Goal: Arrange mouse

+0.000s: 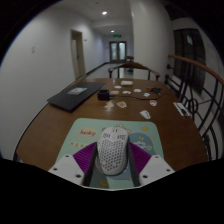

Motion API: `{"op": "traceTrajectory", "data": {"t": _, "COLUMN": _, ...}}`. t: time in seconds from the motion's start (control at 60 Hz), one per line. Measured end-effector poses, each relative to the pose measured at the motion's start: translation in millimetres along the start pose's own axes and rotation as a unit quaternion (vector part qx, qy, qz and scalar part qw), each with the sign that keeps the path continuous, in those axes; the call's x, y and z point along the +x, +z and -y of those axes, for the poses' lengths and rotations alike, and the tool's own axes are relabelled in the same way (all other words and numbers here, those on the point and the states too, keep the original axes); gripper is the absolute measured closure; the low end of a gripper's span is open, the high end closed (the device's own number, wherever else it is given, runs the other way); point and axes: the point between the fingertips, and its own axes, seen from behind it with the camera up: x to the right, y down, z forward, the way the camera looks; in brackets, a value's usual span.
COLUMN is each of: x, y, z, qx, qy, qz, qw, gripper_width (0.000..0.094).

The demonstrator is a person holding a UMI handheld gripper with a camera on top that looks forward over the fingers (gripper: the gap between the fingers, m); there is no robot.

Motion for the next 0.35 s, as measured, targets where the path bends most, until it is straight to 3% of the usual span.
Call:
{"op": "traceTrajectory", "data": {"t": 0.017, "x": -2.5, "y": -3.9, "z": -3.2, "qx": -0.005, "qy": -0.005, "qz": 0.005, "qw": 1.0, "gripper_width": 0.0331}}
{"op": "traceTrajectory", "data": {"t": 0.067, "x": -0.5, "y": -2.8, "z": -3.5, "qx": -0.017, "qy": -0.016, "qz": 0.012, "qw": 1.0, "gripper_width": 0.0131}}
{"op": "traceTrajectory", "data": {"t": 0.1, "x": 3.4, "y": -4.7, "z": -2.4, "qx": -0.015, "qy": -0.014, "qz": 0.01, "qw": 1.0, "gripper_width": 0.0073}}
{"op": "traceTrajectory", "data": {"t": 0.35, "x": 22.2, "y": -42.9, "z": 22.5, "qx": 0.036, "qy": 0.029, "qz": 0.055, "qw": 0.997, "gripper_width": 0.0086}}
